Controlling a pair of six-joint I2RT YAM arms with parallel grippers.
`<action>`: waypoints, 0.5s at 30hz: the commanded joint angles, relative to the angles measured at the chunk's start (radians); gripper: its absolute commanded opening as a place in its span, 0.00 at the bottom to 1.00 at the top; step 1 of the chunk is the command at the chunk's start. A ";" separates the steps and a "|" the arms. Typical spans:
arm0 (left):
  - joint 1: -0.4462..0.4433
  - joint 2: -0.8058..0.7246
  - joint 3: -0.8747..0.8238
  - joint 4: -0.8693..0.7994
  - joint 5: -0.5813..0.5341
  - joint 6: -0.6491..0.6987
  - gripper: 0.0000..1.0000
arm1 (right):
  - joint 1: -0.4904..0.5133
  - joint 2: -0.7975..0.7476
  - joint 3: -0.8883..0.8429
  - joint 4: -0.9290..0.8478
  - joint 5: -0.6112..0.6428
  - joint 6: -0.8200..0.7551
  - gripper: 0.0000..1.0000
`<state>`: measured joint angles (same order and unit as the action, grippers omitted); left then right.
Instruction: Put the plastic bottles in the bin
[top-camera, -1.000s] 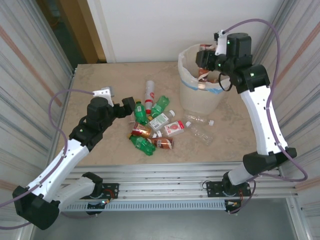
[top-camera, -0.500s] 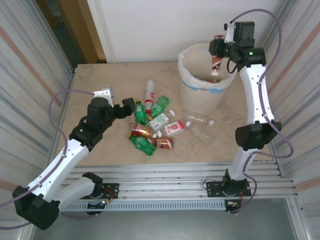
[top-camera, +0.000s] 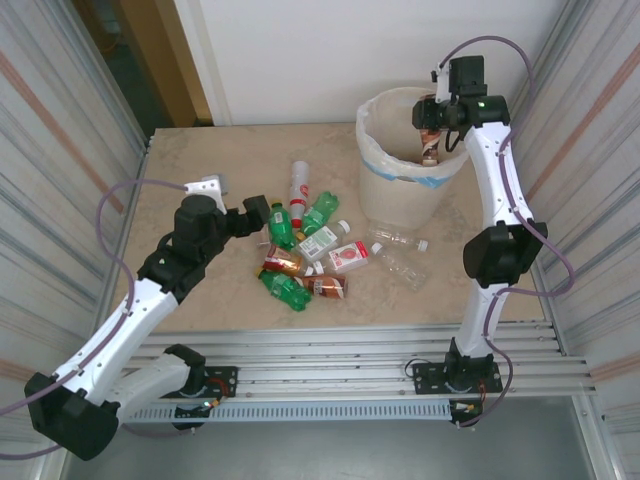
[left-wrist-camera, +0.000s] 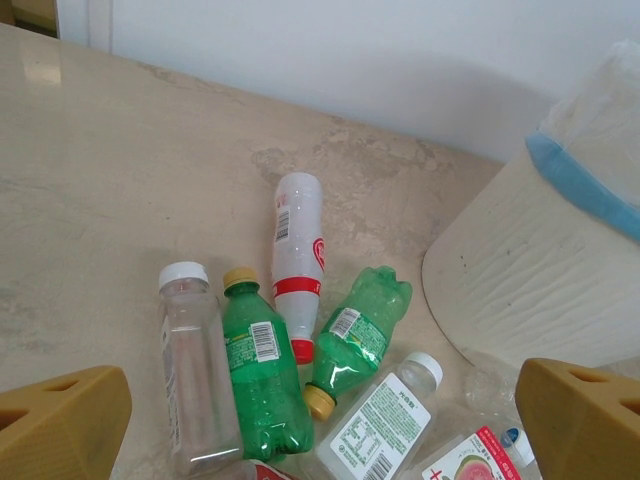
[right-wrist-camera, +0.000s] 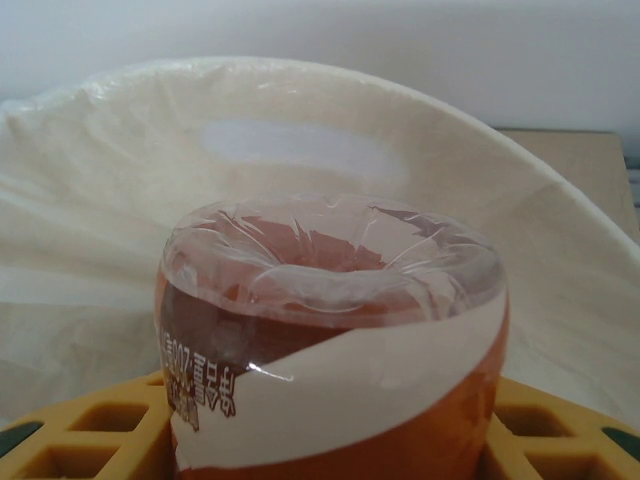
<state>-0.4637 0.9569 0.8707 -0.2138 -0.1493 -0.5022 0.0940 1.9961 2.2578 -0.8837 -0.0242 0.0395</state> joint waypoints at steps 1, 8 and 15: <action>0.010 -0.023 0.000 -0.013 -0.024 -0.006 0.99 | 0.010 0.012 -0.025 -0.004 0.015 -0.031 0.45; 0.010 -0.024 0.002 -0.028 -0.028 -0.009 0.99 | 0.025 0.037 -0.052 -0.007 0.042 -0.038 0.55; 0.011 -0.030 0.012 -0.071 -0.025 -0.032 0.99 | 0.037 0.046 -0.057 -0.017 0.061 -0.037 0.67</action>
<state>-0.4637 0.9531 0.8707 -0.2550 -0.1520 -0.5083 0.1219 2.0357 2.2097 -0.8845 0.0093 0.0154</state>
